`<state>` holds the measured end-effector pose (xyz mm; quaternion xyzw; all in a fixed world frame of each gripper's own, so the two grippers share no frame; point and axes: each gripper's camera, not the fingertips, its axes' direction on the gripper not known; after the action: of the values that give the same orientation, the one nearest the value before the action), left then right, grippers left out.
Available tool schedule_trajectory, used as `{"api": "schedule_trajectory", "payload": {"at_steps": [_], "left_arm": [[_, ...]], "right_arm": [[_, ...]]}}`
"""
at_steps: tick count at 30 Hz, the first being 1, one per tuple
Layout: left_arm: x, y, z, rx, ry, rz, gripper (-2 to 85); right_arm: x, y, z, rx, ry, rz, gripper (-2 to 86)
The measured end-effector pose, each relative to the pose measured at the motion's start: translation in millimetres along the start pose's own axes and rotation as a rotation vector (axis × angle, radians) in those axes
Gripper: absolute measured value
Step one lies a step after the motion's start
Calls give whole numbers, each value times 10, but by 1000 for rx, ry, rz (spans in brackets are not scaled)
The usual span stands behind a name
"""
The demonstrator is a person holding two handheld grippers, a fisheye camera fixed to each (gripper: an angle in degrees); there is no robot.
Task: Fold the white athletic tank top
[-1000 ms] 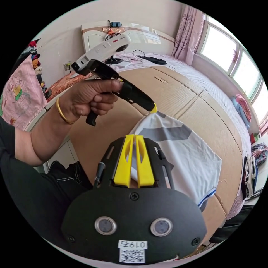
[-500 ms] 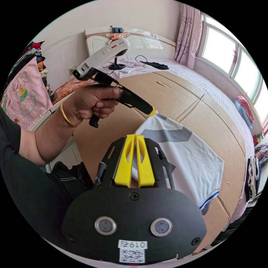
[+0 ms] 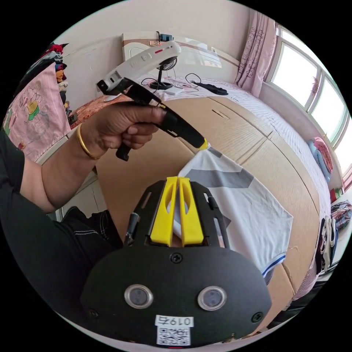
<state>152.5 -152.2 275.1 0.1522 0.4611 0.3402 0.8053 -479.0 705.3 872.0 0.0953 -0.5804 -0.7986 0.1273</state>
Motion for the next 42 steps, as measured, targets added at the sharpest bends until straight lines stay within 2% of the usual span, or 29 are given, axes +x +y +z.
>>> {"api": "schedule_trajectory", "payload": {"at_steps": [6, 11, 17, 21, 27, 31, 32, 35, 42], "left_arm": [[37, 11, 206, -51, -2, 7, 10], [139, 26, 225, -63, -9, 34, 12], [236, 65, 263, -69, -12, 40, 11], [363, 101, 276, -68, -48, 74, 12], [569, 148, 301, -68, -99, 121, 13], [628, 174, 351, -77, -95, 126, 14], [650, 183, 366, -78, -99, 129, 15], [697, 197, 396, -83, -103, 129, 15], [794, 230, 472, -93, -116, 138, 15]], "right_arm": [[-151, -29, 233, -25, 5, 0, 17], [-349, -39, 297, -43, -23, -49, 86], [-569, 31, 350, -36, -12, -85, 88], [-748, 67, 288, -3, 87, -121, 67], [-1089, 216, 284, -40, 45, -308, 72], [-1445, 365, 382, -47, 280, -493, 58], [-1500, 378, 387, -38, 276, -523, 48], [-1556, 353, 428, -52, 238, -547, 60], [-1727, 377, 571, -108, 328, -633, 46]]}}
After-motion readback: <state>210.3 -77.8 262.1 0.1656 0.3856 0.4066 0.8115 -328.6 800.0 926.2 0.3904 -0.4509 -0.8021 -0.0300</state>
